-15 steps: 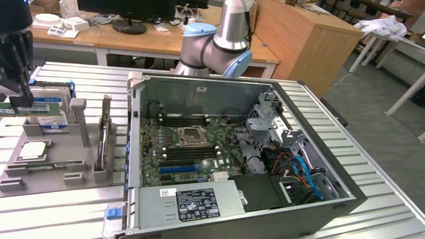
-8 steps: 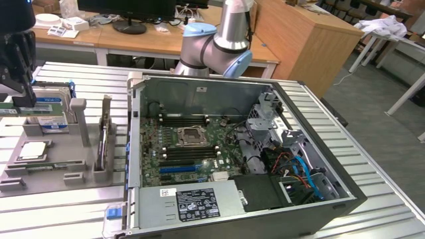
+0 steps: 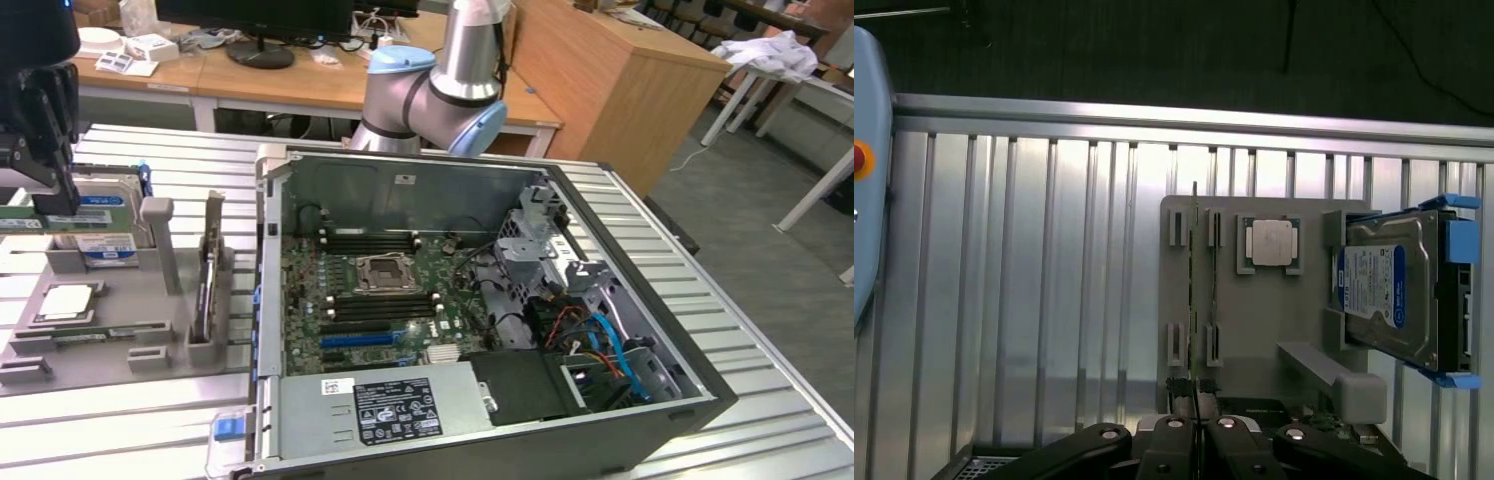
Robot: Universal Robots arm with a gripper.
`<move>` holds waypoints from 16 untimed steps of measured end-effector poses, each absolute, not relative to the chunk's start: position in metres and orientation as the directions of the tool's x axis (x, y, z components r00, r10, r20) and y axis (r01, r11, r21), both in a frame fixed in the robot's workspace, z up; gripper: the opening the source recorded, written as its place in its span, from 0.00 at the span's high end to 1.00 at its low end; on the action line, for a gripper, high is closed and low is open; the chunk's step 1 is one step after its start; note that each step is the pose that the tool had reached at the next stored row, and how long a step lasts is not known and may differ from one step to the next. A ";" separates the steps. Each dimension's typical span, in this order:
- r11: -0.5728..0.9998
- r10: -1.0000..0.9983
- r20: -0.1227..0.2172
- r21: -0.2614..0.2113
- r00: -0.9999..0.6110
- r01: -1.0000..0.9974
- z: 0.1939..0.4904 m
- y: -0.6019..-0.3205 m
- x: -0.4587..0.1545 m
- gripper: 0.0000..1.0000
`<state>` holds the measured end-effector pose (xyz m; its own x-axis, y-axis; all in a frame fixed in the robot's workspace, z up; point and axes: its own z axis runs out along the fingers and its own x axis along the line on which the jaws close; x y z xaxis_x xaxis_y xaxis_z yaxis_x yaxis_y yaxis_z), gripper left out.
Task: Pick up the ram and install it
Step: 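Pick up the ram and move it above insertion slot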
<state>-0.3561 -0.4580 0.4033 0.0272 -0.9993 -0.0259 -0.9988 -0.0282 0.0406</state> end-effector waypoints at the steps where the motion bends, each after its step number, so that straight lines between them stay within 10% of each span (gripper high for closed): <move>1: -0.028 -0.999 -0.026 0.041 0.027 -0.999 0.403 -0.458 -0.356 0.89; 16: -0.028 -0.999 -0.026 0.041 0.027 -0.999 0.403 -0.458 -0.347 0.89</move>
